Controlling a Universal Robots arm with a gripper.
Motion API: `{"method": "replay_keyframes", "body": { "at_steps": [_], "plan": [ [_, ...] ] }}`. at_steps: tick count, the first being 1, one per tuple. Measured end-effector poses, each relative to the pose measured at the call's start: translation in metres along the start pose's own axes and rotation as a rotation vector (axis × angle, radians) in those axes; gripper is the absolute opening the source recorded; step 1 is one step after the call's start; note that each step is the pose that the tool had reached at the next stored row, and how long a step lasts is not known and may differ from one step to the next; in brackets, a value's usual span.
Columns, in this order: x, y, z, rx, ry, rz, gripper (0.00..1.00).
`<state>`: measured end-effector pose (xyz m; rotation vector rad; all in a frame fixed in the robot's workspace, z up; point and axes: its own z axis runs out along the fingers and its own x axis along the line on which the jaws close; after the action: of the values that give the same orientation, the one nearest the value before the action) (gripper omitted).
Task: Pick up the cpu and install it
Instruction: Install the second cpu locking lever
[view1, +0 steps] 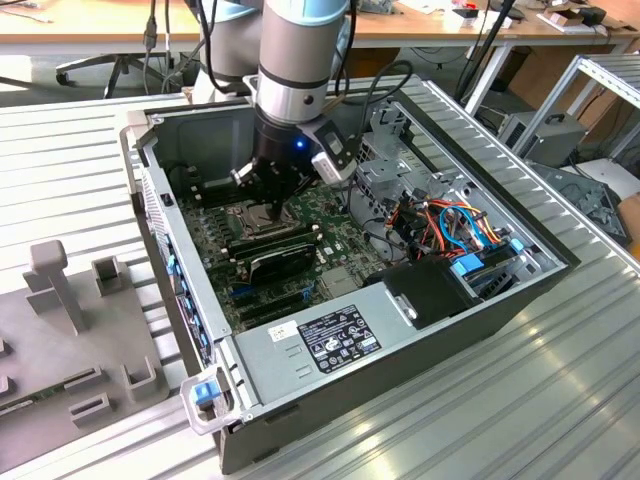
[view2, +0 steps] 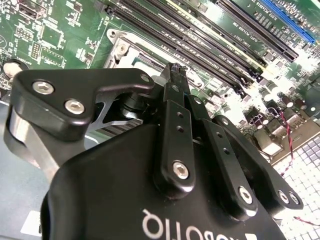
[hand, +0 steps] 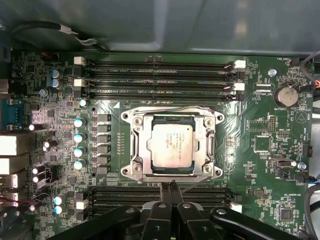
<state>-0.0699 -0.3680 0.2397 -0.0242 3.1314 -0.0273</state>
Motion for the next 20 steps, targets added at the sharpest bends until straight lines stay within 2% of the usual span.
{"method": "replay_keyframes", "body": {
  "at_steps": [11, 20],
  "plan": [
    [0.0127, 0.0003, 0.0026, 0.0074, -0.0012, 0.0, 0.11],
    [0.0142, 0.0003, 0.0031, 0.0079, -0.0012, 0.0, 0.11]
  ]
}}
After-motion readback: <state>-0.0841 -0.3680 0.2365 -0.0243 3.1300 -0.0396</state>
